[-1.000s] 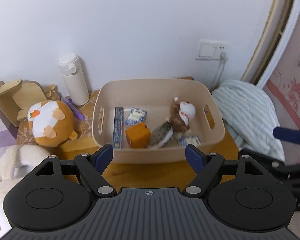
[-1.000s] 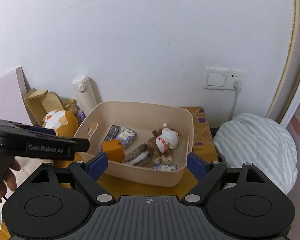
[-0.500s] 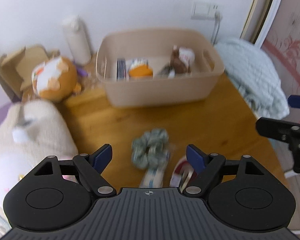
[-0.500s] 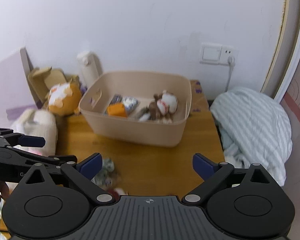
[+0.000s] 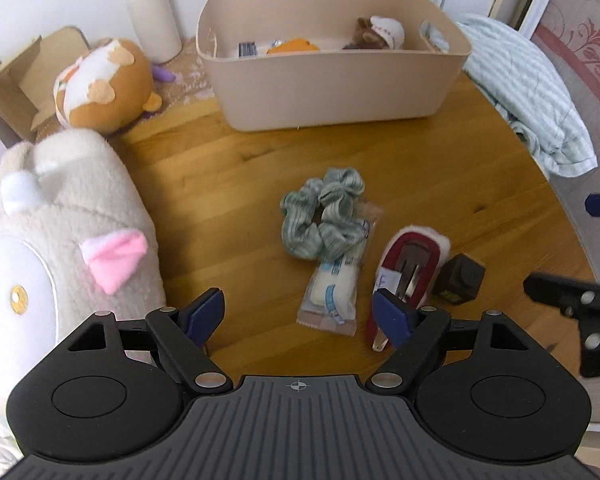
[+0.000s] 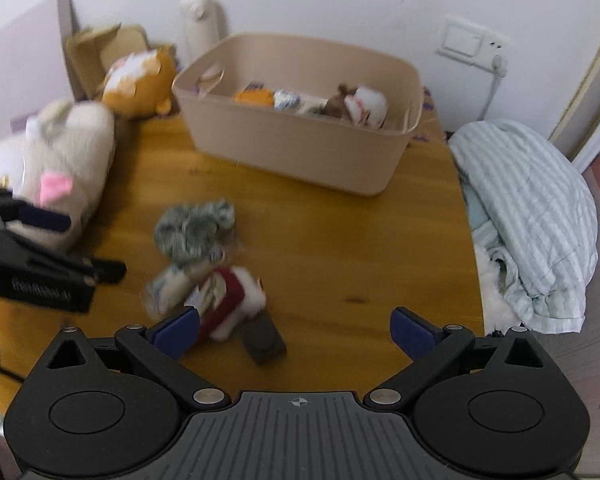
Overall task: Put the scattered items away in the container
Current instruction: 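Move both tools back to the remaining items on the table, then grasp the white bread packet with the left tool while the right tool grasps the black square box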
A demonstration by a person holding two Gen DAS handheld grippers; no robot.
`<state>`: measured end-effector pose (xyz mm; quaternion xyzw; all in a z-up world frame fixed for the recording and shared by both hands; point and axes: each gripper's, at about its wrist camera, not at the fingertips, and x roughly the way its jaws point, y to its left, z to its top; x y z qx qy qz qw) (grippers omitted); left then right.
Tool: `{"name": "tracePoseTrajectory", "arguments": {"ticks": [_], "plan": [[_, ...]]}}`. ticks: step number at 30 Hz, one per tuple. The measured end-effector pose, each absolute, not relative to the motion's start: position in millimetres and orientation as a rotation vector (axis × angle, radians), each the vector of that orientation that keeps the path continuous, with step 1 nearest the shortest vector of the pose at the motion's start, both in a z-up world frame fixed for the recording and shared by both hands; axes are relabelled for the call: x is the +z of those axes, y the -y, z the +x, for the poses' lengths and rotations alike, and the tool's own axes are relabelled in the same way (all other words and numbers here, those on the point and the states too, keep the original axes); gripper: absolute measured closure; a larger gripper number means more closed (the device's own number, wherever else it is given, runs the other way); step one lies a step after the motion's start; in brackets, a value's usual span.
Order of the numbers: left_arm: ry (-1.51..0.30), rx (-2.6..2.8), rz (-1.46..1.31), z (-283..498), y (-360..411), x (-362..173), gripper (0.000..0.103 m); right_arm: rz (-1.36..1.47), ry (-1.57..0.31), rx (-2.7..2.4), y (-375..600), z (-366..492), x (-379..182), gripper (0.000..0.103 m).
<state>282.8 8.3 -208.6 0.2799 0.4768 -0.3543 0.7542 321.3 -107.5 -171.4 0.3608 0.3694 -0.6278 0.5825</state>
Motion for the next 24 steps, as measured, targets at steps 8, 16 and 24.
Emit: {"name": "tracePoseTrajectory", "arguments": {"ticks": [8,16,24], "plan": [[-1.073,-0.768,0.595,290,-6,-231,0.021,0.914,-0.892,-1.455,112,319,-203,0.0],[-1.126,-0.738,0.561,304,5,-255,0.021,0.948,-0.918,-1.453,124,318,-230,0.0],[-1.174,-0.734,0.523,316,14,-269,0.021,0.948,-0.951,-1.434,134,319,-249,0.001]]}}
